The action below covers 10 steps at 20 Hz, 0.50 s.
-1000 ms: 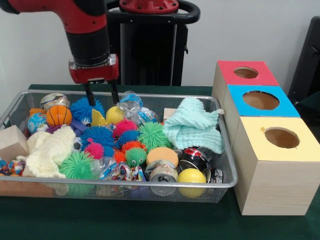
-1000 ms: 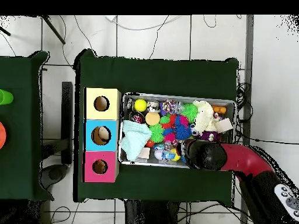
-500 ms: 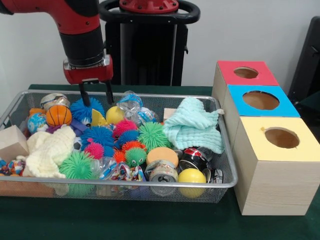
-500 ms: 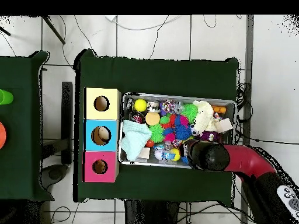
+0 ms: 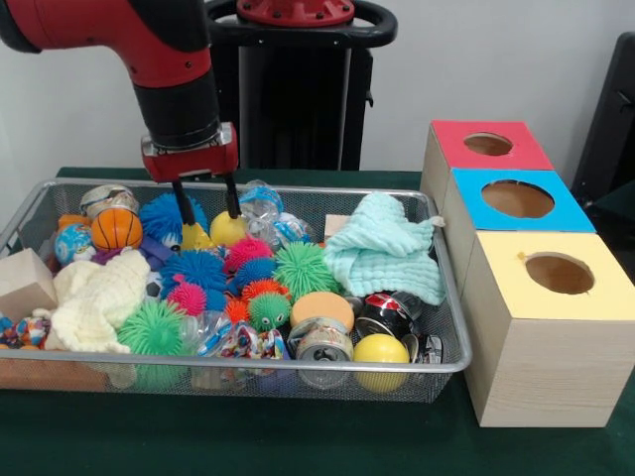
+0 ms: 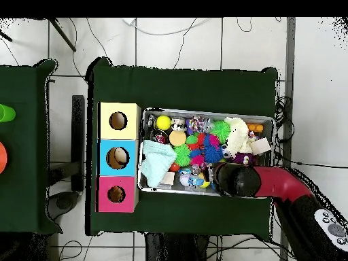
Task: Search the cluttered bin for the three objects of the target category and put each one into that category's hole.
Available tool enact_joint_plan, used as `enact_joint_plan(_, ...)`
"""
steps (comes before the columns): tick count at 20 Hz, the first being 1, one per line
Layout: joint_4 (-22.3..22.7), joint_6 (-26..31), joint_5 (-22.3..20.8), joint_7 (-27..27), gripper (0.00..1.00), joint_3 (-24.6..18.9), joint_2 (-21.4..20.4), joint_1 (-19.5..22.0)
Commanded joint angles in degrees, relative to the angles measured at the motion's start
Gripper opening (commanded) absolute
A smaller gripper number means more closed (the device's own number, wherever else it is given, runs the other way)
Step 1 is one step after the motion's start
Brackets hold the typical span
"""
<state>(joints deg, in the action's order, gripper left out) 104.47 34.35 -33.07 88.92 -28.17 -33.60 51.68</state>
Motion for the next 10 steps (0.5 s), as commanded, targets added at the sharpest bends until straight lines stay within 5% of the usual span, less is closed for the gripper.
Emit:
enact_joint_plan(1,-5.4,-0.7,-4.8,-10.0,1.0,-4.2,6.7,0.3)
enact_joint_plan(10,-7.9,-8.7,-9.5,1.0,1.0,0.8,10.0,-6.9)
